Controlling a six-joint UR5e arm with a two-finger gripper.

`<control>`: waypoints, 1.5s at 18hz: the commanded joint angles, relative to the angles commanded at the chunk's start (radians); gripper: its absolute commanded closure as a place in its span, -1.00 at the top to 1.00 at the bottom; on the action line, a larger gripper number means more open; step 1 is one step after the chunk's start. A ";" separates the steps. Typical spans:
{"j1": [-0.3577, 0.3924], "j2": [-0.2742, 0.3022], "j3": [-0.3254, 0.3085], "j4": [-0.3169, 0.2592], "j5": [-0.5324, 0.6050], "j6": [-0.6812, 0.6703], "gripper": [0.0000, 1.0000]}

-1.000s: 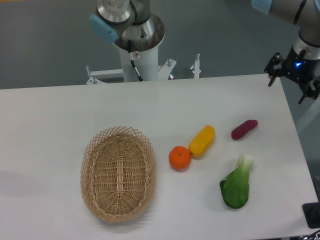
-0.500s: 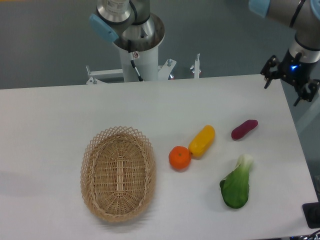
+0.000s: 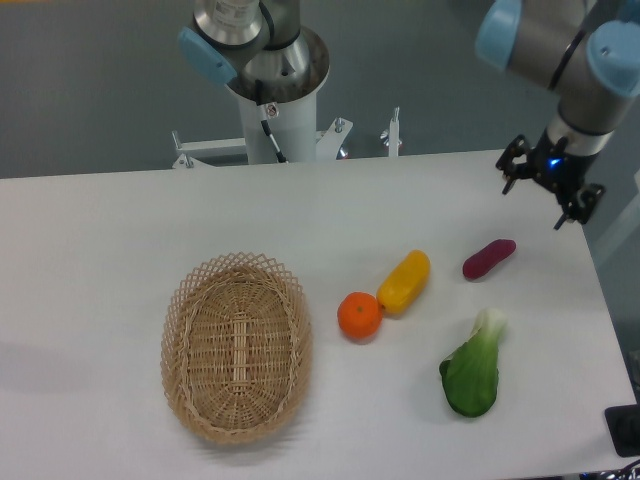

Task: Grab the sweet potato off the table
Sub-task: 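Move the open gripper over the purple sweet potato and lower it, then close the gripper around the purple sweet potato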

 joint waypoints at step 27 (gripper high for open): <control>-0.040 -0.089 -0.072 0.192 -0.002 -0.009 -0.04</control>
